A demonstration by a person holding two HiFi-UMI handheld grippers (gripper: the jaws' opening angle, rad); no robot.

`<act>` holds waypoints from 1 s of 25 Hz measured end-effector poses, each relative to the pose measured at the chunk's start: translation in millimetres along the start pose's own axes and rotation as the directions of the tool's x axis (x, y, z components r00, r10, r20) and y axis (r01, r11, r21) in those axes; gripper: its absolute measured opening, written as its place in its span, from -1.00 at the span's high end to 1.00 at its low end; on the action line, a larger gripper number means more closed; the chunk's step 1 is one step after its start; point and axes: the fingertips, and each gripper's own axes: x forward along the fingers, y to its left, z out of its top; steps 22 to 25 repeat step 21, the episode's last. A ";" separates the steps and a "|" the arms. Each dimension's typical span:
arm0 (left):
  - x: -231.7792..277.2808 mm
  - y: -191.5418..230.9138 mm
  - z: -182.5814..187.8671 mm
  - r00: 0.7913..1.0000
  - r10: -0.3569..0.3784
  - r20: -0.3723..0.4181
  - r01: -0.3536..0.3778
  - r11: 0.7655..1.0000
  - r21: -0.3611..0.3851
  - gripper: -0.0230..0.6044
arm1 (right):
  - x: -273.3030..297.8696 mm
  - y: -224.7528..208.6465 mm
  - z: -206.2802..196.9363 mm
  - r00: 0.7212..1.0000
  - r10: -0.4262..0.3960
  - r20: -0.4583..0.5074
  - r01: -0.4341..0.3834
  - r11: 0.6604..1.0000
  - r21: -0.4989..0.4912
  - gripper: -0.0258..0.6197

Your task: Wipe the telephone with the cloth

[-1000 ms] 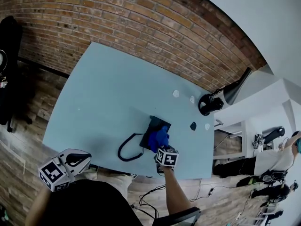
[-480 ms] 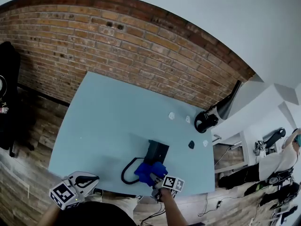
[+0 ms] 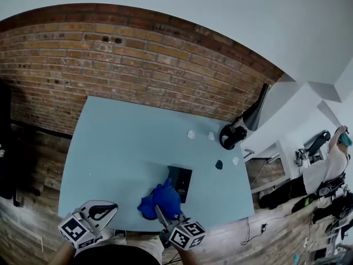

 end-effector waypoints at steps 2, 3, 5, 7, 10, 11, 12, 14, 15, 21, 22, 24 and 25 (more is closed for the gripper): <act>-0.1 3.0 -1.5 0.999 0.018 0.037 -0.017 0.999 -0.033 0.89 | 1.4 21.0 -9.7 1.000 0.008 -0.001 -0.008 0.991 -0.132 0.66; -1.0 4.8 -4.0 0.999 0.025 0.041 -0.023 0.998 -0.050 0.89 | 1.9 29.0 -14.7 1.000 0.016 0.004 -0.015 0.986 -0.164 0.66; -4.2 8.4 -9.6 0.999 0.036 0.031 -0.033 0.996 -0.079 0.89 | 4.9 40.5 -23.5 0.999 0.032 0.010 -0.030 0.983 -0.181 0.66; -10.8 10.2 -16.2 0.999 0.049 0.020 -0.047 0.994 -0.101 0.89 | 9.1 51.3 -31.8 0.999 0.054 0.000 -0.053 0.979 -0.196 0.67; -22.1 8.6 -30.9 0.998 0.062 -0.002 -0.062 0.989 -0.131 0.89 | 8.9 69.0 -40.6 0.996 0.084 -0.009 -0.084 0.975 -0.208 0.66; -23.5 7.3 -34.0 0.998 0.060 -0.013 -0.061 0.988 -0.143 0.89 | 8.5 73.4 -41.6 0.996 0.087 -0.010 -0.088 0.975 -0.202 0.67; -24.5 6.1 -36.1 0.998 0.055 -0.020 -0.058 0.986 -0.155 0.89 | 9.0 77.5 -42.8 0.996 0.088 -0.013 -0.089 0.977 -0.195 0.67; -27.2 3.3 -40.6 0.999 0.044 -0.027 -0.048 0.983 -0.180 0.89 | 11.8 86.5 -47.6 0.996 0.091 -0.023 -0.094 0.979 -0.183 0.67; -28.5 1.7 -43.7 0.999 0.037 -0.030 -0.042 0.981 -0.190 0.89 | 13.4 91.8 -50.2 0.995 0.093 -0.033 -0.097 0.979 -0.179 0.66; -39.1 6.8 -76.3 0.998 0.028 -0.050 -0.038 0.974 -0.225 0.89 | 24.9 117.4 -67.9 0.986 0.158 -0.046 -0.164 0.963 -0.214 0.67; -39.1 6.8 -76.3 0.998 0.028 -0.050 -0.038 0.974 -0.225 0.89 | 24.9 117.4 -67.9 0.986 0.158 -0.046 -0.164 0.963 -0.214 0.67; -39.1 6.8 -76.3 0.998 0.028 -0.050 -0.038 0.974 -0.225 0.89 | 24.9 117.4 -67.9 0.986 0.158 -0.046 -0.164 0.963 -0.214 0.67; -39.1 6.8 -76.3 0.998 0.028 -0.050 -0.038 0.974 -0.225 0.89 | 24.9 117.4 -67.9 0.986 0.158 -0.046 -0.164 0.963 -0.214 0.67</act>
